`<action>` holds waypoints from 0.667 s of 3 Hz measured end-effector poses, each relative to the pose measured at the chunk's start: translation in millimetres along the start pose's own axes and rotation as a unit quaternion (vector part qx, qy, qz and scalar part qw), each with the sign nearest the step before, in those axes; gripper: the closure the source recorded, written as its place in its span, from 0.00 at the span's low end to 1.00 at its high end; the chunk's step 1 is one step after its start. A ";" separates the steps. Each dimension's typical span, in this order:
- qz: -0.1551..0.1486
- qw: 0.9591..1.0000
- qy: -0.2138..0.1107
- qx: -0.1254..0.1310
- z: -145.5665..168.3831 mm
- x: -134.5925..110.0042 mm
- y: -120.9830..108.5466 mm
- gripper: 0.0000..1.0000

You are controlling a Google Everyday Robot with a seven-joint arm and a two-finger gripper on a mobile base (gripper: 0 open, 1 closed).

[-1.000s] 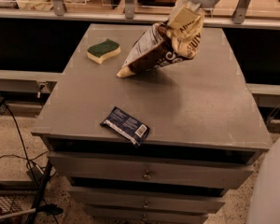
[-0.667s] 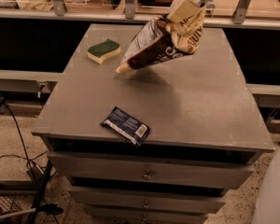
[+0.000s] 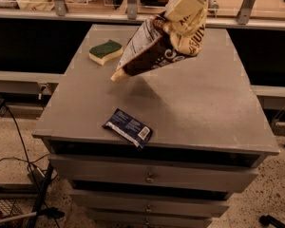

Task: Move brown chip bag near rxbar blueberry

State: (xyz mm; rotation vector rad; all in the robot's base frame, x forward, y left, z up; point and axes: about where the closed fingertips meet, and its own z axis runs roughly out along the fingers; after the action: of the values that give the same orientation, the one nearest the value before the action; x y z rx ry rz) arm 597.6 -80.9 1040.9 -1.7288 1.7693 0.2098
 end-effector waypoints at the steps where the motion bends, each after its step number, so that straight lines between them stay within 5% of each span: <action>1: -0.011 1.000 -0.017 -0.017 -2.1 -17.2 29.8 1.00; 2: -0.026 0.998 -0.044 -0.032 2.5 -30.3 54.2 1.00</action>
Offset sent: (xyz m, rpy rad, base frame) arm -0.0835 0.0497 -0.0091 0.1238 0.0084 0.1864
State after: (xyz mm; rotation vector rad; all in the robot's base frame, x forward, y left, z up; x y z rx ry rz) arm 545.0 -47.8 1038.1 -1.7811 1.6683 0.3191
